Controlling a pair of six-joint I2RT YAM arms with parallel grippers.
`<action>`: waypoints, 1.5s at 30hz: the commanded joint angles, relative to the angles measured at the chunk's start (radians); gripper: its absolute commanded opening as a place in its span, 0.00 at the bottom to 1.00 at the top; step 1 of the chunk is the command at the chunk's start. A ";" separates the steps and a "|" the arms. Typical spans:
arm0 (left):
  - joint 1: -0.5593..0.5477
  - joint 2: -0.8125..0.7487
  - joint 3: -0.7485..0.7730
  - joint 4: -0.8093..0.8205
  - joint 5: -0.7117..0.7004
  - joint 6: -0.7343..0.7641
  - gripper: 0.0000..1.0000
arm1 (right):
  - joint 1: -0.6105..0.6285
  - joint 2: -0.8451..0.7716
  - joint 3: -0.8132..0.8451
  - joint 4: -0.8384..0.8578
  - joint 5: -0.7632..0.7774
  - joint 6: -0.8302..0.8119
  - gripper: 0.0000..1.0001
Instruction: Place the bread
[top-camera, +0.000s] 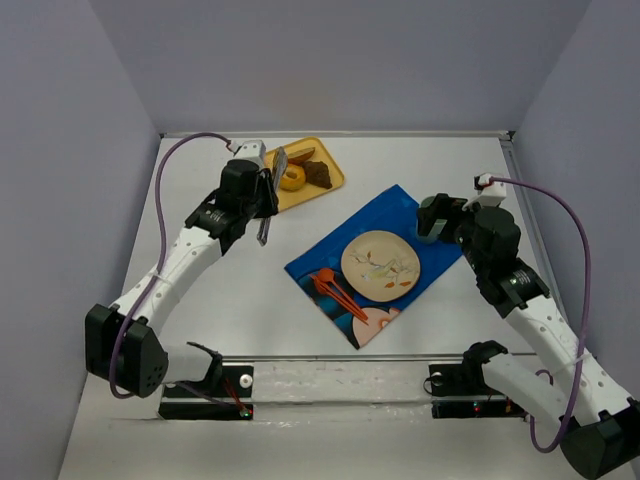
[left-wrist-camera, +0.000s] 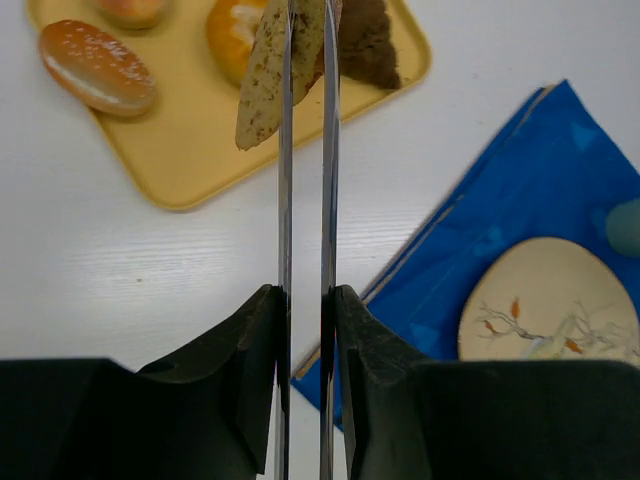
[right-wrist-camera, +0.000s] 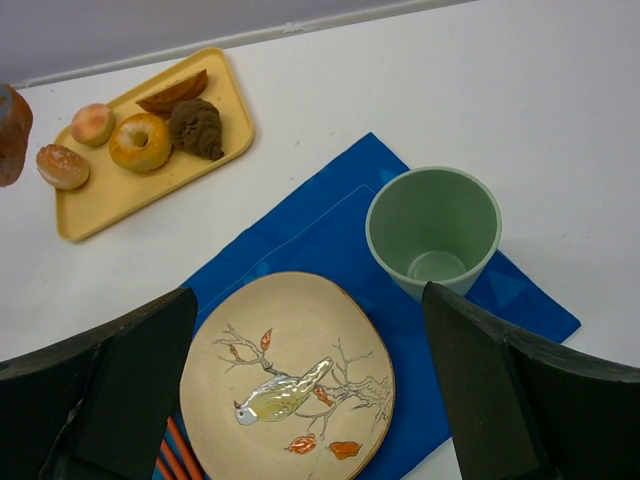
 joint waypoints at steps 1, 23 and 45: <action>-0.100 -0.053 -0.010 0.082 0.084 -0.033 0.06 | -0.008 -0.022 0.000 0.034 0.005 0.007 1.00; -0.625 0.230 0.049 0.096 0.138 -0.088 0.37 | -0.008 -0.076 -0.021 0.025 0.065 -0.001 1.00; -0.430 0.138 0.143 0.042 -0.023 -0.117 0.57 | -0.008 -0.077 -0.020 0.018 0.094 -0.010 1.00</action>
